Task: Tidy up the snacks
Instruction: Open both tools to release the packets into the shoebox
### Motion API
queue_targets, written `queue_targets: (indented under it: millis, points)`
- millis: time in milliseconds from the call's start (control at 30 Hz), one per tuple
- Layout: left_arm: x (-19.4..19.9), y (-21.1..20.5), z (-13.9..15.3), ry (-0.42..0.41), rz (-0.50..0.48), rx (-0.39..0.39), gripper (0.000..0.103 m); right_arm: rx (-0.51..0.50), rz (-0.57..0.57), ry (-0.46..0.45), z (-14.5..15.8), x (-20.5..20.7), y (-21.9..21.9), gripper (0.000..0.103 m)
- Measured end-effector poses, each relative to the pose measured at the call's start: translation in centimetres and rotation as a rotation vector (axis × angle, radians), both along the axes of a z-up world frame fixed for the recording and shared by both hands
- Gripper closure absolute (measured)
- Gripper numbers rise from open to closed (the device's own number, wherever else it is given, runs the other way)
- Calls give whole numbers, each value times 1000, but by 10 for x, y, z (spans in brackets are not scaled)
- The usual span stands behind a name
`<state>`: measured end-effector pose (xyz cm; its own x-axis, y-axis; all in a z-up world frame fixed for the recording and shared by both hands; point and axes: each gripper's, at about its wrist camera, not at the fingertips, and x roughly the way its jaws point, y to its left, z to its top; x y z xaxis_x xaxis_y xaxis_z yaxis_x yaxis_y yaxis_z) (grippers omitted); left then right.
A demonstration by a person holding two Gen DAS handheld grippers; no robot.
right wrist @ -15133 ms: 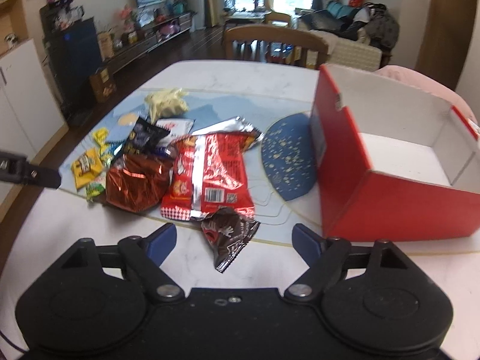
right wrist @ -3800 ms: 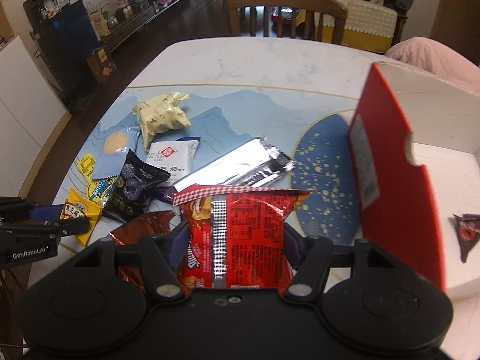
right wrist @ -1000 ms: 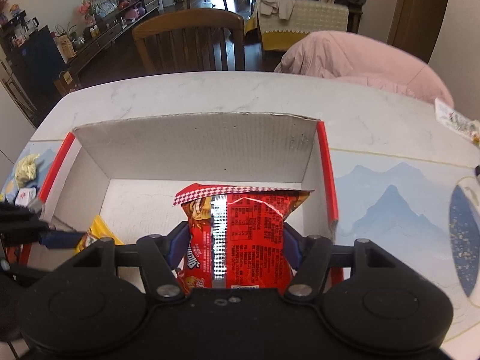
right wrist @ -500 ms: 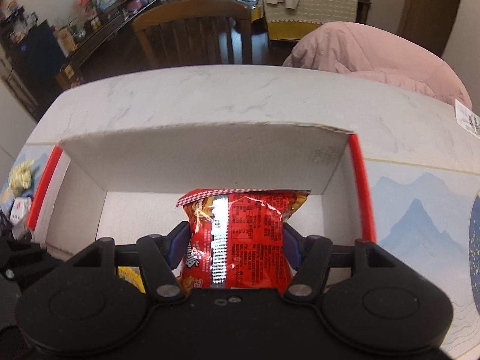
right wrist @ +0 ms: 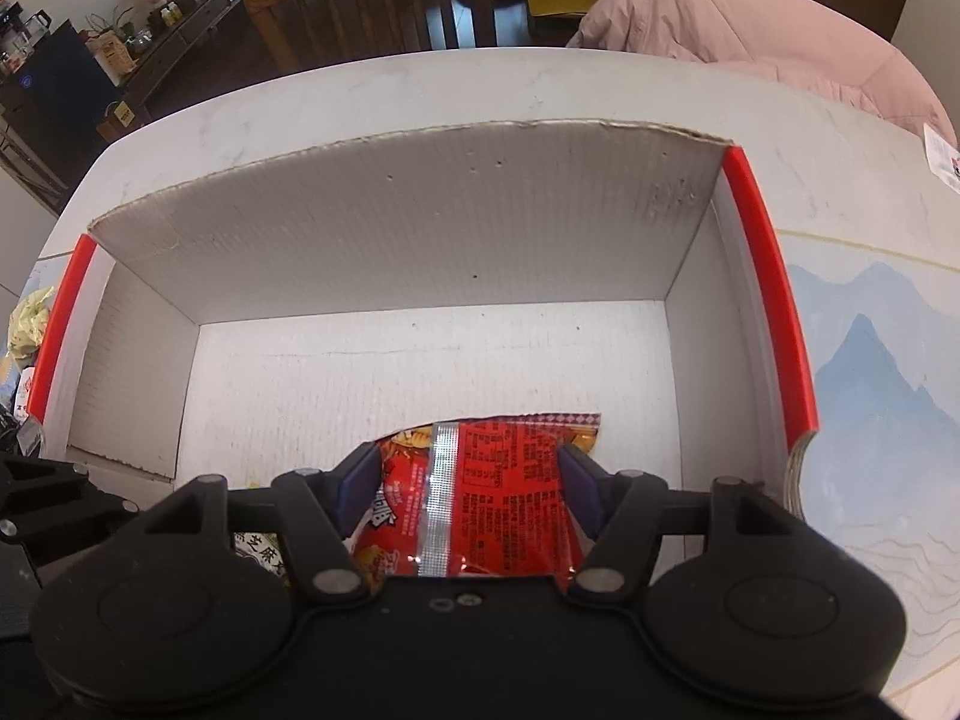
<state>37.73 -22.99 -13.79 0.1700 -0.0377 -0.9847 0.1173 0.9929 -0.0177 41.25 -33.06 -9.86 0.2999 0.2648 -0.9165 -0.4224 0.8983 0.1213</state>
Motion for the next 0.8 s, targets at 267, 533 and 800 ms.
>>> queue_targets:
  millis: [267,533,800]
  points:
    - [-12,4,8,-45,20,-30,58,20,-34,-11,12,-8,-8,34]
    - [-35,12,39,-146,34,-83,57,74,-11,-64,43,-33,-12,28]
    - [-63,25,77,-256,51,-125,57,116,19,-140,82,-63,-13,23]
